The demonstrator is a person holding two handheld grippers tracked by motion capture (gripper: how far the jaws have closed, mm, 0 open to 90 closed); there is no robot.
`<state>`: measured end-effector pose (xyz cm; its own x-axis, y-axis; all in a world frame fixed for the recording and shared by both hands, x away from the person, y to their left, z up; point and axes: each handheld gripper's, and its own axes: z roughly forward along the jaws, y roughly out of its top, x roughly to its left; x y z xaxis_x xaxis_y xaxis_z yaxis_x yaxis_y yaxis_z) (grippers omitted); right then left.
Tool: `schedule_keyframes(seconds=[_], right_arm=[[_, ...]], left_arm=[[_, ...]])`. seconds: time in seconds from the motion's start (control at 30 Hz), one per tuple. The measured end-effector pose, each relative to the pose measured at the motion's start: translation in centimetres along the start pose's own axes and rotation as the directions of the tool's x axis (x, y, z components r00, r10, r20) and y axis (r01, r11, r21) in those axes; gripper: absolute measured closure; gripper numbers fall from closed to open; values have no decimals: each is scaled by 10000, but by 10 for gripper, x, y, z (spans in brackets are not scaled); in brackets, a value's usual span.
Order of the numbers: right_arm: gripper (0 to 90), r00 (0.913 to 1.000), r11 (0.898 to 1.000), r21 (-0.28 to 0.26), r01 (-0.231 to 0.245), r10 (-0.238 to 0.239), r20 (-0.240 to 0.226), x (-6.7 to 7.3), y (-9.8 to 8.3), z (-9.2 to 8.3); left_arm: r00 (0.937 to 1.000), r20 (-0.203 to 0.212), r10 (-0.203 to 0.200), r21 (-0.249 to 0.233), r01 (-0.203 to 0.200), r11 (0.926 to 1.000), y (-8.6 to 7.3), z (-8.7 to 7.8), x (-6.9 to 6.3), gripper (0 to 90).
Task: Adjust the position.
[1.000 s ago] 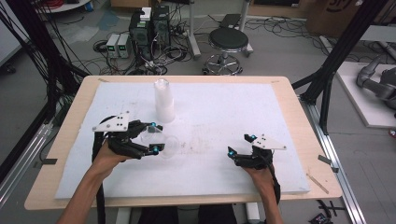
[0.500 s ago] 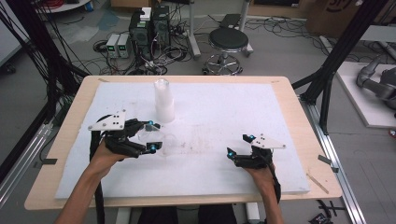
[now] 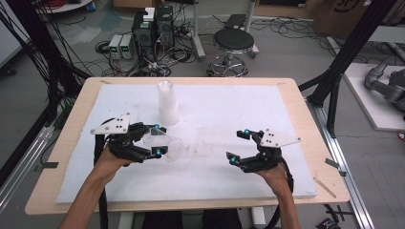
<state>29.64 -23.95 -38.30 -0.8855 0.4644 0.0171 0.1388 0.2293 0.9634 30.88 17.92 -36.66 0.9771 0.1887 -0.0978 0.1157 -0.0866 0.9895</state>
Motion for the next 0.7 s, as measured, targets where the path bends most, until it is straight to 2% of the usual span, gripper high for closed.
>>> schedule_keyframes(seconds=[0.03, 0.07, 0.13, 0.17, 0.2, 0.3, 0.4, 0.43, 0.53, 0.6, 0.63, 0.7], right_arm=[[160, 9996, 9999, -64, 129, -130, -232, 1, 4, 2], [160, 9996, 9999, -64, 129, -130, -232, 1, 4, 2], [160, 9976, 9998, -95, 159, -165, -673, 4, 13, 5], [160, 9942, 9995, -225, 226, -249, -1048, 6, 18, 8], [160, 9942, 9995, -225, 226, -249, -1048, 6, 18, 8], [160, 9818, 9979, -522, 377, -468, -1842, 12, 28, 19], [160, 9774, 9969, -660, 431, -558, -2037, 14, 31, 25], [160, 9714, 9961, -744, 482, -641, -2285, 16, 33, 33], [160, 9672, 9964, -712, 465, -627, -2463, 17, 34, 39], [160, 9605, 9963, -683, 514, -680, -2697, 18, 37, 47], [160, 9546, 9960, -699, 559, -739, -2886, 18, 39, 53], [160, 9523, 9962, -669, 555, -730, -2964, 19, 40, 55]], left_arm=[[10000, 0, 0, 0, 0, 10000, 0, 0, 0, 362], [10000, 13, 39, -41, -39, 10000, 1, 0, -1, 362], [9999, 106, 25, -186, -23, 9998, 2, 1, -3, 361], [9998, 185, 23, -286, -18, 9996, 3, 3, -4, 362], [9998, 185, 23, -286, -18, 9996, 3, 3, -4, 362], [9993, 373, -3, -397, 18, 9992, 2, 10, -6, 362], [9990, 454, -8, -292, 21, 9996, 2, 17, -6, 362], [9989, 473, -9, -223, 19, 9997, 3, 19, -6, 362], [9984, 570, 46, -138, -38, 9999, 5, 24, -7, 362], [9980, 635, 72, -91, -67, 9999, 6, 27, -8, 361], [9977, 677, 73, -69, -68, 10000, 7, 29, -8, 361], [9976, 683, 88, -50, -85, 10000, 8, 30, -8, 362]])
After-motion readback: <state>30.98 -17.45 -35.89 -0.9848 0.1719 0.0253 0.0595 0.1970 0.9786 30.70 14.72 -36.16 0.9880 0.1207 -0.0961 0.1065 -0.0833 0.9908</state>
